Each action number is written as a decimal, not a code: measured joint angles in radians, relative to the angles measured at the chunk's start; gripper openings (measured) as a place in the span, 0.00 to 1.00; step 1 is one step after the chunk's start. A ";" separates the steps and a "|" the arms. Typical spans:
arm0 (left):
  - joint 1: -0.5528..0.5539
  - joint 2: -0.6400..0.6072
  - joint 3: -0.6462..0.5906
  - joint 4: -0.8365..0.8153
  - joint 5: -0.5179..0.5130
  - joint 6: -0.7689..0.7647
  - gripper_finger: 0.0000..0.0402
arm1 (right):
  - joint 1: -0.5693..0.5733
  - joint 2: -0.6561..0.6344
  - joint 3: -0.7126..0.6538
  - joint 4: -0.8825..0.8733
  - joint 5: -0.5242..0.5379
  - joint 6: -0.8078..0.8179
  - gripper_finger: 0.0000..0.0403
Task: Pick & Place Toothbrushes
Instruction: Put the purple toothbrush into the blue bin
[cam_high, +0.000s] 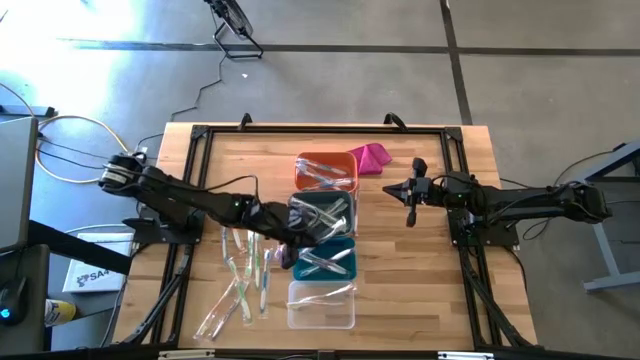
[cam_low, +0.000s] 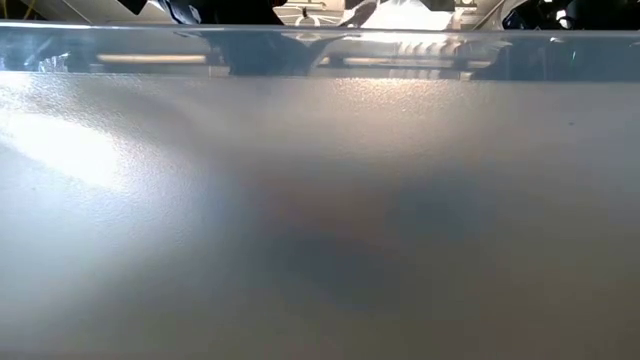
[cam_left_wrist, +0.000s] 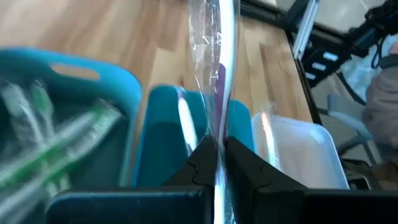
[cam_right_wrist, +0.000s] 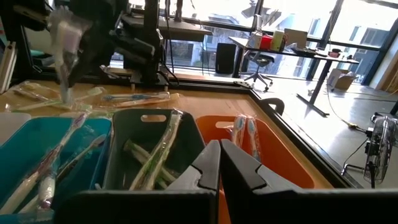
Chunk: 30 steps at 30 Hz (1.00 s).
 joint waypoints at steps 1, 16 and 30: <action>-0.008 0.007 0.000 0.001 0.000 -0.012 0.03 | 0.000 0.000 0.000 0.000 -0.001 0.000 0.01; -0.053 0.182 0.000 0.114 -0.028 -0.012 0.03 | 0.000 0.001 0.000 -0.013 -0.002 0.108 0.01; -0.054 0.237 0.000 0.114 -0.035 -0.022 0.05 | 0.000 0.001 0.000 -0.032 -0.002 0.107 0.01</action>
